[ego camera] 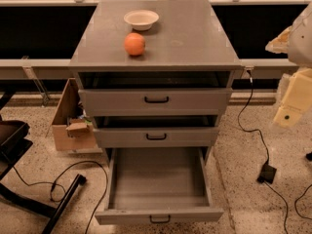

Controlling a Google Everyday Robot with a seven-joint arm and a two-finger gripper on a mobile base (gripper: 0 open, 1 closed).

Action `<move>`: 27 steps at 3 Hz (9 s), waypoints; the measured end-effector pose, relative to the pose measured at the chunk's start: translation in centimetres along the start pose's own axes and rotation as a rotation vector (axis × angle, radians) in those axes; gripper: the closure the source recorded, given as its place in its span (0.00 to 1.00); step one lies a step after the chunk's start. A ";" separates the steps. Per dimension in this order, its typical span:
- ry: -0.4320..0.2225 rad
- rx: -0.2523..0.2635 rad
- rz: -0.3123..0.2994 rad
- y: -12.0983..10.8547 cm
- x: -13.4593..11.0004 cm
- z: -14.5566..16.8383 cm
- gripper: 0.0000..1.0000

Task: Place orange into bottom drawer

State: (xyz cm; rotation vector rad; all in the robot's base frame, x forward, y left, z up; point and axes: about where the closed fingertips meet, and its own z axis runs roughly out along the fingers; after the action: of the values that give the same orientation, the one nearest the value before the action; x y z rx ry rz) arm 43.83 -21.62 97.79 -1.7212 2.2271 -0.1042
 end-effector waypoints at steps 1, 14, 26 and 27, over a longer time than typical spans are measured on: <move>0.000 0.000 0.000 0.0 0.0 0.0 0.00; -0.708 -0.021 0.081 -27.4 -32.5 26.0 0.00; -0.308 -0.118 0.181 -3.9 -11.1 24.2 1.00; -0.348 -0.220 0.232 -1.2 -13.9 28.4 1.00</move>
Offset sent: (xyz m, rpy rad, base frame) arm 0.0972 0.0471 -0.0007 0.3196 -0.1567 0.0960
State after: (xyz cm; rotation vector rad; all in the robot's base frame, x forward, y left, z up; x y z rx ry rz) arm 56.45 -4.73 74.16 -1.4319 2.2113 0.4740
